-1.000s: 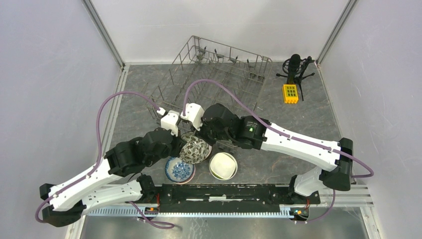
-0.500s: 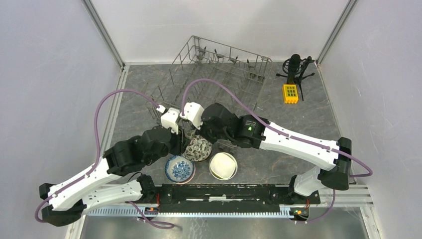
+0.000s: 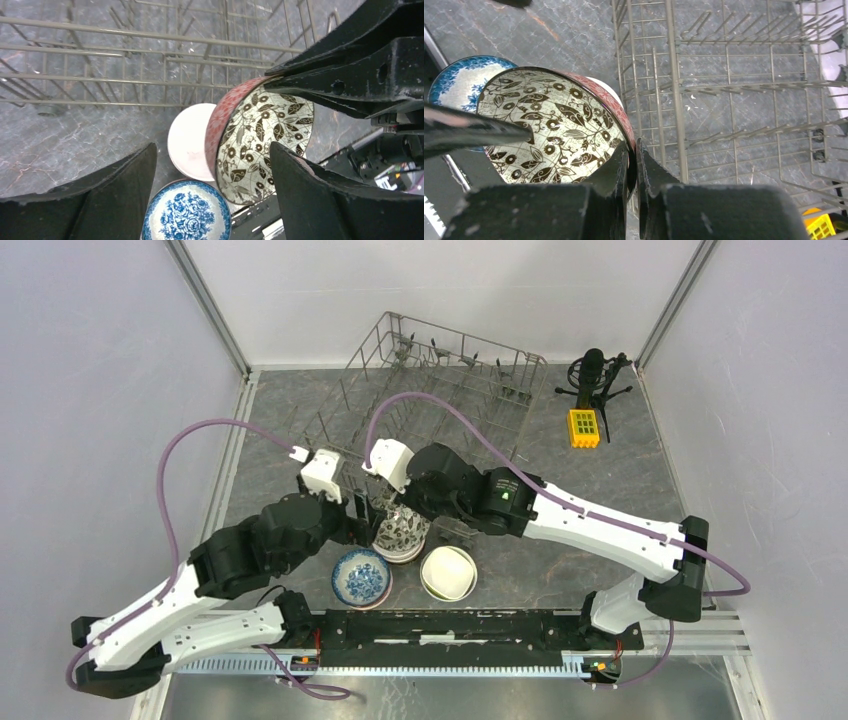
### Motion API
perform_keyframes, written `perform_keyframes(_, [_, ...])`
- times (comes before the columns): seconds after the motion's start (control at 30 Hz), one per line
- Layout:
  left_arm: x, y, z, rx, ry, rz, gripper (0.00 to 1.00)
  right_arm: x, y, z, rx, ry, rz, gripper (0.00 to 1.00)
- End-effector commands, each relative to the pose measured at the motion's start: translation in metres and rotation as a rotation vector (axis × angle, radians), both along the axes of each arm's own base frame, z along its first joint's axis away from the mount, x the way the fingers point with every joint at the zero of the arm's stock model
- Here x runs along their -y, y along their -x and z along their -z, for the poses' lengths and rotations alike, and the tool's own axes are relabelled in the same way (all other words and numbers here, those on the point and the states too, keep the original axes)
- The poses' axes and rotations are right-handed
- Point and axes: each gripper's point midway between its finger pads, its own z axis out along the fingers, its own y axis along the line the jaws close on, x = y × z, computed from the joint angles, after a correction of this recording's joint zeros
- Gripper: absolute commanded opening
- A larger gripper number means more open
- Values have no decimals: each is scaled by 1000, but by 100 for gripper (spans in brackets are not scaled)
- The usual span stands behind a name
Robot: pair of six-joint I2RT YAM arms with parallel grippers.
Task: Load the bowls into the dish rack
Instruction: Adjust the bowl.
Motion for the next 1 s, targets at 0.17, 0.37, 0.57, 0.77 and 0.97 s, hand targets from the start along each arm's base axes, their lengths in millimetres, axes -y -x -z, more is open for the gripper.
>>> perform_keyframes(0.17, [-49,-8,-59,188,146,-160,96,22,-28,-95,198,-153,144,0])
perform_keyframes(0.37, [-65,-7,-66,247,190,-199,98,56,-65,-141,330,-180,313,0])
perform_keyframes(0.57, [-64,-11,-56,254,142,-202,98,98,-110,-162,467,-165,534,0])
perform_keyframes(0.77, [-54,-14,-38,245,89,-169,98,129,-152,-165,586,-90,727,0])
perform_keyframes(0.97, [-54,-14,-32,235,67,-165,98,144,-195,-155,665,4,810,0])
